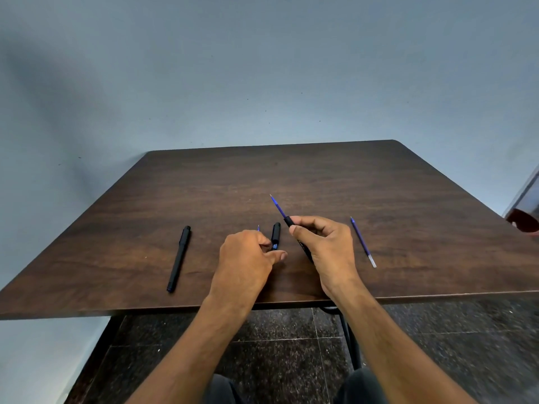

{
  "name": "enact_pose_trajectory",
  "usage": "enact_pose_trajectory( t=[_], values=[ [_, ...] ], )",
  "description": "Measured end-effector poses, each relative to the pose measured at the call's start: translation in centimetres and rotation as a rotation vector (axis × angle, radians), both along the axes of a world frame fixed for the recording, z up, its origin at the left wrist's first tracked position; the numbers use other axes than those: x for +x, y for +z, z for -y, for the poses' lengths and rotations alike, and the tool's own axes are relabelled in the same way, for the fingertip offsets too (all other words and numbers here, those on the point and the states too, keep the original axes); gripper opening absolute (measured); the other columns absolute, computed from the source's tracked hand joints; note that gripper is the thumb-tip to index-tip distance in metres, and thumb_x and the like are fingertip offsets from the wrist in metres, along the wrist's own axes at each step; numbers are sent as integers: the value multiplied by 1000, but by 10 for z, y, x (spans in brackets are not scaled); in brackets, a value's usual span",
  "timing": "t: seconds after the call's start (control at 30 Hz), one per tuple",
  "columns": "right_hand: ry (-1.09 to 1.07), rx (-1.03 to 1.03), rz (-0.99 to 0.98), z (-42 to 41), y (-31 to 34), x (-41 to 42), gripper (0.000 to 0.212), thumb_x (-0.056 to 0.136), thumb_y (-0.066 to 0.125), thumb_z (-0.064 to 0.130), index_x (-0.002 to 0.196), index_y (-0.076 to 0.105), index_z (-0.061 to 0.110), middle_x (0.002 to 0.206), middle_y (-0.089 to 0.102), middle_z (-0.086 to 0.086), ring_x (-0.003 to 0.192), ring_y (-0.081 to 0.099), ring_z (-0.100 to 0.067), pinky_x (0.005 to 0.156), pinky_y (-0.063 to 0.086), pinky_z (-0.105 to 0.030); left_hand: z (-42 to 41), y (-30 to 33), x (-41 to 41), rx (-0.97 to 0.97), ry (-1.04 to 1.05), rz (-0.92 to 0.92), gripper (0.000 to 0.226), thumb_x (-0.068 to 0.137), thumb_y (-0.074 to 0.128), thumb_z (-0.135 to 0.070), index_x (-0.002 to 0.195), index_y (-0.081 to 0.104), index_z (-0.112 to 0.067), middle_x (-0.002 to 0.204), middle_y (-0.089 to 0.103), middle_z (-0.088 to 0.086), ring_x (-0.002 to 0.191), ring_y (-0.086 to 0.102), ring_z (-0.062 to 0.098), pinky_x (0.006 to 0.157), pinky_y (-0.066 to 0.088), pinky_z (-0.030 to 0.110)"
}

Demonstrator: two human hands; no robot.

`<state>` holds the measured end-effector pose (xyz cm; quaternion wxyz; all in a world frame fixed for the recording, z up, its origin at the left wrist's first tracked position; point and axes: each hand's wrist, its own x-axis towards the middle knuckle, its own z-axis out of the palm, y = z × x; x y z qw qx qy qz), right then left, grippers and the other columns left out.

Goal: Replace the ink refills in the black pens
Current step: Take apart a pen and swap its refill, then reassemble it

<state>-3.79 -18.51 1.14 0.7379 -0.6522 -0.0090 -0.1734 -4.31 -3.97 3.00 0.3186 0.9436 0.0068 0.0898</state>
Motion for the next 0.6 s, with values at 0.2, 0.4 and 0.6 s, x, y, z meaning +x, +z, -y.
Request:
enact_pose_trajectory(
  t=[0.2,0.4,0.6],
  values=[
    [38,22,-27,1,-2,2,13,83,79,6,86,81,18,61,71,6,52,59,-2,50,48,-17,-3,0,-1,-186,-33,194,14,84,79,-36,92,80,-24,82,75,-12,78,68,2,76,56,24],
    [127,63,2,3,-3,3,11,84,78,6,86,82,16,67,74,-10,52,63,-13,52,53,-23,-2,3,-5,-324,-114,268,15,86,78,-35,98,80,-27,77,69,-27,82,64,-17,70,44,0],
    [153,202,-22,4,-4,5,8,83,78,0,88,76,5,80,76,-19,64,68,-31,55,56,-34,3,2,-10,-331,-156,252,27,79,84,-29,105,79,-25,80,71,-23,70,60,-17,65,41,-1]
  ],
)
